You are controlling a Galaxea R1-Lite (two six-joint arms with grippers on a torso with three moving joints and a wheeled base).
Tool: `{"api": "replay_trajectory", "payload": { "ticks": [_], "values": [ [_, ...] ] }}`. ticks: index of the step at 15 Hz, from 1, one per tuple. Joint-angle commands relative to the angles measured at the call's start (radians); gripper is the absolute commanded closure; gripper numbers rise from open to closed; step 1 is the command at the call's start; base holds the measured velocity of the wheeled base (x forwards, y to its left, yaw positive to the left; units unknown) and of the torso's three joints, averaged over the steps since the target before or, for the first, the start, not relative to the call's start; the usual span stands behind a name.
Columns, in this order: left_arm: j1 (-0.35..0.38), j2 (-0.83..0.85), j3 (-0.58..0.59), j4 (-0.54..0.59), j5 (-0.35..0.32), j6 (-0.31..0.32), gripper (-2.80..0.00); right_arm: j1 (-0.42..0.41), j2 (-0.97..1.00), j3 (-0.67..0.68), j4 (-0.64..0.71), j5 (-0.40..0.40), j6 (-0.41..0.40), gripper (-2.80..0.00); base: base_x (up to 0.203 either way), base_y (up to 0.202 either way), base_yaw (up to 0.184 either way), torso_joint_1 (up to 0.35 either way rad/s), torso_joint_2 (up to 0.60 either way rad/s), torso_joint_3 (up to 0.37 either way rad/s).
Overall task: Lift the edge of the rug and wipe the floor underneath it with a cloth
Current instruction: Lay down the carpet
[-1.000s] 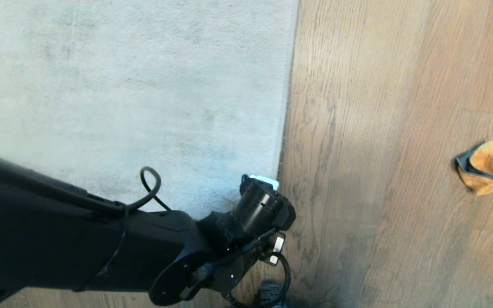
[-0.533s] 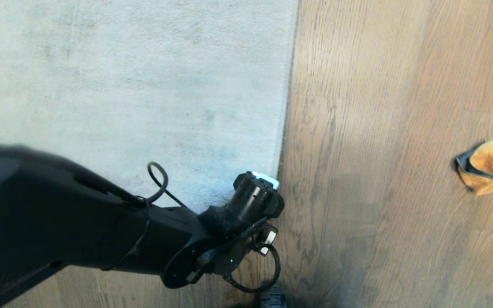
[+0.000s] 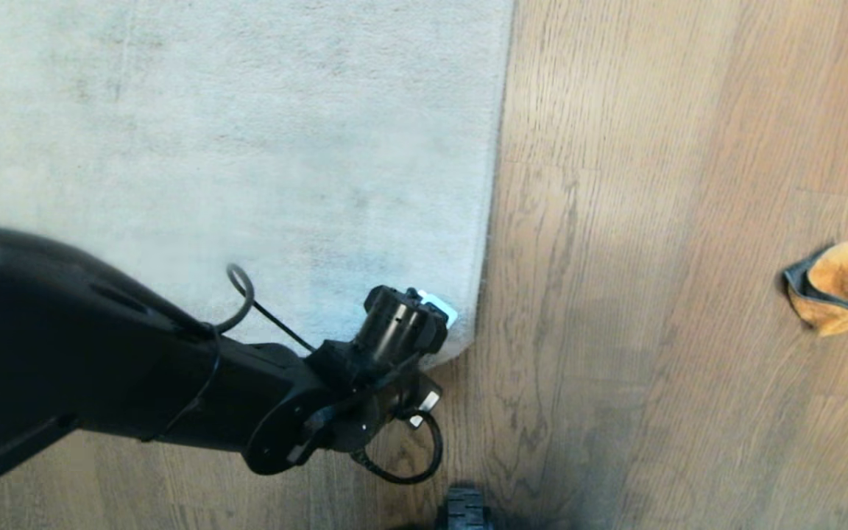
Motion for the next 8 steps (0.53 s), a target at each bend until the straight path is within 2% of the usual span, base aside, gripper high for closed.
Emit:
{"api": "replay_trajectory", "payload": {
  "ticks": [1, 4, 7, 8],
  "values": [
    [0.019, -0.037, 0.025, -0.003, 0.004, 0.014, 0.0, -0.001, 0.0, 0.0, -0.001, 0.001, -0.001, 0.0, 0.0, 0.0, 0.0, 0.0, 0.0, 0.0],
    [0.035, -0.063, 0.062, -0.022, 0.004, 0.021, 0.0, -0.001, 0.002, 0.0, -0.001, 0.001, -0.001, 0.0, 0.0, 0.0, 0.0, 0.0, 0.0, 0.0],
    [0.068, -0.066, 0.084, -0.1, 0.0, 0.095, 0.0, 0.0, 0.002, 0.0, -0.001, 0.001, -0.001, 0.0, 0.0, 0.0, 0.0, 0.0, 0.0, 0.0],
    [0.071, -0.065, 0.079, -0.115, -0.012, 0.099, 0.0, -0.001, 0.002, 0.0, 0.0, 0.001, -0.001, 0.0, 0.0, 0.0, 0.0, 0.0, 0.0, 0.0]
  ]
}}
